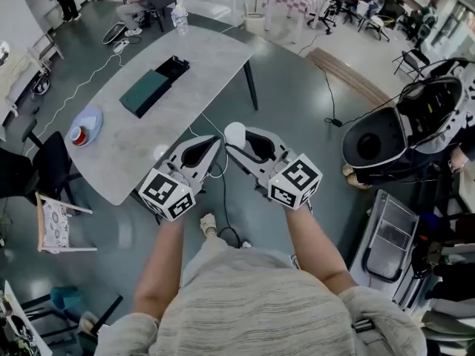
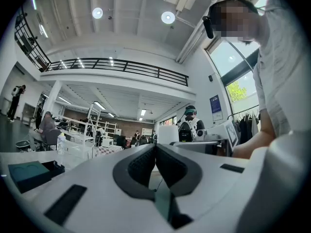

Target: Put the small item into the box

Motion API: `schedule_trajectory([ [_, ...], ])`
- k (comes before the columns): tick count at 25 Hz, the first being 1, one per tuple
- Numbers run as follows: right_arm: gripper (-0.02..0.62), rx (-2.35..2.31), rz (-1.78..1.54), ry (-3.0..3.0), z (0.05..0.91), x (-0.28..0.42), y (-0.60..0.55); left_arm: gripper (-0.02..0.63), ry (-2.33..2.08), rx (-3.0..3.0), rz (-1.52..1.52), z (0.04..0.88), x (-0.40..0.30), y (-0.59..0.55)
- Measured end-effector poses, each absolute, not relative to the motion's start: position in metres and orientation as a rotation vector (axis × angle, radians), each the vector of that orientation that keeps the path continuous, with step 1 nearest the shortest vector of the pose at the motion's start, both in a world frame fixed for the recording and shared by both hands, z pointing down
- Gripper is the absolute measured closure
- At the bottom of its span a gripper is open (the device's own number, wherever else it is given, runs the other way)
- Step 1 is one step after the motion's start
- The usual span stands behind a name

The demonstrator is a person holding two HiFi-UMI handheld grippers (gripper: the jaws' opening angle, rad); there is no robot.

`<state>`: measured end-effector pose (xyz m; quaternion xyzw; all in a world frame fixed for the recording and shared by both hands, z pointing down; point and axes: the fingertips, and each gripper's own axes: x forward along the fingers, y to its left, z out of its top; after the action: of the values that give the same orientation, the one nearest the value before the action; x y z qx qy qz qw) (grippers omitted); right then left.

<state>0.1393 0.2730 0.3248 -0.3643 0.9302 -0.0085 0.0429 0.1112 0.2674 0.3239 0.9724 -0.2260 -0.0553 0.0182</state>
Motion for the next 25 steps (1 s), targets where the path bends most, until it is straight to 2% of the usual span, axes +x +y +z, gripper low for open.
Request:
schedule_trajectory([
  [13,0.402,-1.075,-0.063,2.833,0.325,0.120,0.242,0.584,-0.723,2.991,-0.157,0.334,0.090,0.235],
  [25,0.400,-1.089,-0.065,2.827,0.320,0.065,0.129,0.584,-0.732,2.984,-0.190,0.331,0.033,0.120],
])
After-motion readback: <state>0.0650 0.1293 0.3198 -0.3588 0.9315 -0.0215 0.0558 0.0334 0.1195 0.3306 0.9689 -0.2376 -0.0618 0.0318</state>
